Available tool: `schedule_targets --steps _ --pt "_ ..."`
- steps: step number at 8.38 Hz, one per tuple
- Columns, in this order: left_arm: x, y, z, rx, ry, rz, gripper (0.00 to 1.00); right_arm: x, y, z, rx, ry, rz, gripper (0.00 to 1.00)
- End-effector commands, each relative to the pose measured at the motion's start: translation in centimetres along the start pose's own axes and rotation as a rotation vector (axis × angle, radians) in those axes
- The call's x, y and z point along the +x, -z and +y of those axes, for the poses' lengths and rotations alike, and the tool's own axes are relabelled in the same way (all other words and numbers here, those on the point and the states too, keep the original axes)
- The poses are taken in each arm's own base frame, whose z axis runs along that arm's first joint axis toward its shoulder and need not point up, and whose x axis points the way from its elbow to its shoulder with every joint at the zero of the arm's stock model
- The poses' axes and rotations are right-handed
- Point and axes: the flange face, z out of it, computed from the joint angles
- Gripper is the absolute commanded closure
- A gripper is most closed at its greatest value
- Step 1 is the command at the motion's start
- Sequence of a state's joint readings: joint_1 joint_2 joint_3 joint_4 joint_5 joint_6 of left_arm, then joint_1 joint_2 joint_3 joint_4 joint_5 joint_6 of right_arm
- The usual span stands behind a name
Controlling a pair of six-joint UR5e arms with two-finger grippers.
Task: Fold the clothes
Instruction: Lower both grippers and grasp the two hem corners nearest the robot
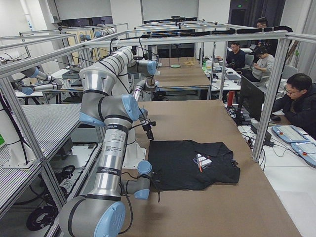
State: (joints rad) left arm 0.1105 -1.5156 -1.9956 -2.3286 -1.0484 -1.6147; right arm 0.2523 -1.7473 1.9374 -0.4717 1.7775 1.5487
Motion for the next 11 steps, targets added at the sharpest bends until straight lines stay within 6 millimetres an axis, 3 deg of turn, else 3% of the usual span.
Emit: schedule_targets --steps 1,6,7,9,11 --pt "0.3 0.2 0.5 0.022 0.003 0.008 1.00 0.1 -0.1 -0.1 0.002 0.000 0.004 1.00" --pt "1.2 1.0 0.1 0.010 0.021 0.030 1.00 0.3 -0.1 -0.1 0.002 -0.005 0.005 1.00" --pt "2.3 2.6 -0.9 0.007 0.039 0.061 1.00 -0.1 0.4 -0.4 0.000 0.000 -0.006 1.00" --pt "2.7 8.0 -3.7 -0.049 0.064 0.110 1.00 -0.1 2.9 -0.7 -0.031 0.022 -0.114 1.00" --pt "4.7 10.9 -5.2 -0.093 0.100 0.179 1.00 -0.1 5.5 -0.2 -0.098 0.049 -0.233 1.00"
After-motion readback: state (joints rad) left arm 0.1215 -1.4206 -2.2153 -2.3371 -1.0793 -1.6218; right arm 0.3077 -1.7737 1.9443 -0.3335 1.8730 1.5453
